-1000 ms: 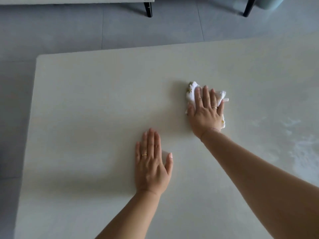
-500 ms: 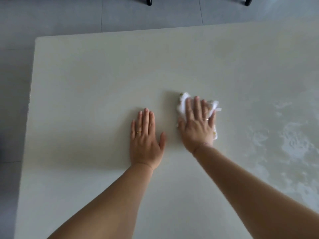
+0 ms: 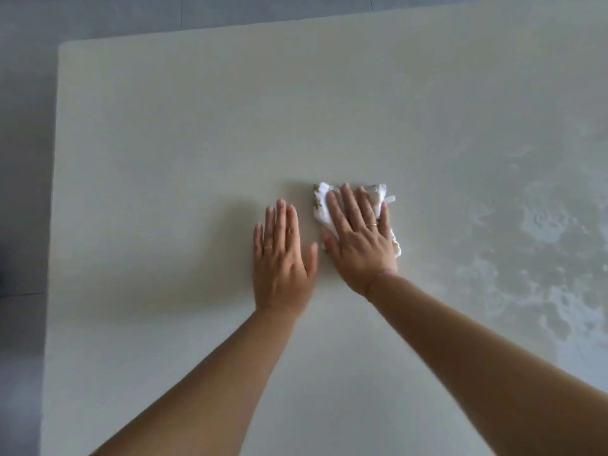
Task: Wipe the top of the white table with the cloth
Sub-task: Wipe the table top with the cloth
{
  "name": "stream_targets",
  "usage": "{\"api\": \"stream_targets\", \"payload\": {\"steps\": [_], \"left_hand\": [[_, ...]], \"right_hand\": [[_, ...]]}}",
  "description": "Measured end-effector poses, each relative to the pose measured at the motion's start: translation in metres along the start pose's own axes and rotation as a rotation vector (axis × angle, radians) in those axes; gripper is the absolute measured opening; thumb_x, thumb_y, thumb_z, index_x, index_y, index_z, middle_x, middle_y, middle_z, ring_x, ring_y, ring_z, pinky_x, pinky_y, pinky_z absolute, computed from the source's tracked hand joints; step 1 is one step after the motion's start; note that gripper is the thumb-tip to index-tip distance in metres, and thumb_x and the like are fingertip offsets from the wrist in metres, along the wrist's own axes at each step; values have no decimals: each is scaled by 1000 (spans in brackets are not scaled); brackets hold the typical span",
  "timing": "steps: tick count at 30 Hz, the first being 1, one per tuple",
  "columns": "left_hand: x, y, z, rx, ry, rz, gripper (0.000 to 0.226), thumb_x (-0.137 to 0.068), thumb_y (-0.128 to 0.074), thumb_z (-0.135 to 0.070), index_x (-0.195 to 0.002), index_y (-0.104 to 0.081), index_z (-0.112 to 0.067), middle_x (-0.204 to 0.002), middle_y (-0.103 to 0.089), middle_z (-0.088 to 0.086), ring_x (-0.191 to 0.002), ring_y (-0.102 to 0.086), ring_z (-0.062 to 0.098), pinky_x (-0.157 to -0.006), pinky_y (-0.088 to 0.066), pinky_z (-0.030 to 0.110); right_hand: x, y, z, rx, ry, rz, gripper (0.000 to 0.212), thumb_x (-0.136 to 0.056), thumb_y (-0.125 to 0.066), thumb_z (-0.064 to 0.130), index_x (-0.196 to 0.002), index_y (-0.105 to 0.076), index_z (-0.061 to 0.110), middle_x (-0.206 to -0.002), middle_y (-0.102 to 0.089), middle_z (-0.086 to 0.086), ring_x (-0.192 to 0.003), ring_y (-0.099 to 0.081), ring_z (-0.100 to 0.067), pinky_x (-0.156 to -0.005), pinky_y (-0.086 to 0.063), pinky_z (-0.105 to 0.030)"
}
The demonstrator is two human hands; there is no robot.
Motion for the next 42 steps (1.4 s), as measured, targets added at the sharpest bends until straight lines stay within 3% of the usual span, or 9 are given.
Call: {"api": "stream_targets", "payload": {"steps": [3, 9, 15, 21, 25, 28, 33, 39, 42], "left_hand": [[41, -9, -1, -38, -75, 70, 65, -93, -31, -40, -146, -28, -2, -154, -24, 14, -144, -21, 28, -117, -14, 43], [46, -14, 0, -106, -53, 90, 67, -92, -30, -41, -147, -26, -3, -156, -22, 13, -145, -18, 27, -117, -14, 43], [47, -12, -1, -68, -55, 55, 65, -91, -33, -39, -145, -31, -2, -154, -26, 14, -143, -23, 28, -116, -20, 44], [46, -12, -2, -40, -52, 50, 67, -90, -34, -39, -146, -30, -3, -154, -26, 14, -144, -23, 28, -117, -17, 43], [46, -12, 0, -48, -67, 75, 71, -86, -33, -39, -146, -27, -2, -155, -23, 15, -144, -21, 29, -117, -13, 43], [47, -13, 1, -43, -64, 64, 71, -87, -30, -40, -147, -25, -4, -156, -21, 13, -145, -18, 27, -118, -9, 41], [47, -18, 0, -55, -56, 49, 69, -91, -37, -39, -149, -21, -5, -157, -17, 12, -146, -14, 26, -118, -6, 40], [50, -17, 1, -100, -32, 90, 70, -94, -38, -41, -150, -11, -7, -159, -7, 10, -147, -4, 25, -118, 5, 39], [72, -9, 5, -54, 133, 38, 69, -94, -39, -41, -150, -15, -6, -159, -11, 11, -147, -6, 26, -118, 1, 41]], "right_hand": [[7, 11, -40, 85, 180, -1, 59, -95, -14, 51, -150, -11, 31, -159, -11, 3, -146, -6, -17, -117, 6, -36], [21, 0, -44, -79, -372, -62, 59, -97, -23, 47, -150, -3, 31, -160, 1, 2, -146, 5, -17, -117, 8, -44], [64, -2, -29, 73, 182, 16, 57, -96, -22, 47, -149, -13, 30, -158, -16, 1, -146, -12, -20, -117, -4, -41], [74, -4, -64, -61, -436, -49, 61, -96, -23, 48, -150, -2, 31, -160, -2, 0, -146, 5, -18, -117, 6, -43], [110, -24, 10, -15, -65, -10, 59, -96, -24, 47, -150, -10, 28, -158, -8, 1, -147, -3, -21, -117, 5, -43], [118, -14, -30, 64, 116, 10, 56, -96, -18, 49, -149, -8, 34, -158, -13, 3, -146, -4, -16, -117, 5, -37], [116, -15, -54, -98, -486, -73, 58, -97, -20, 48, -150, 0, 33, -160, 4, 3, -146, 9, -15, -117, 10, -42], [154, -19, -15, 70, 169, 29, 59, -94, -20, 48, -150, -14, 29, -158, -11, 2, -146, -8, -21, -117, 1, -40], [158, -11, -69, 28, -52, 18, 56, -96, -15, 50, -149, -6, 34, -159, -8, 4, -146, 0, -15, -116, 7, -37]]}}
Point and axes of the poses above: each hand's wrist, its own x-axis away from the middle knuckle, its own y-axis out of the back of the hand, z = x × y, the point moved 3 cm from there along -x, towards the middle knuckle
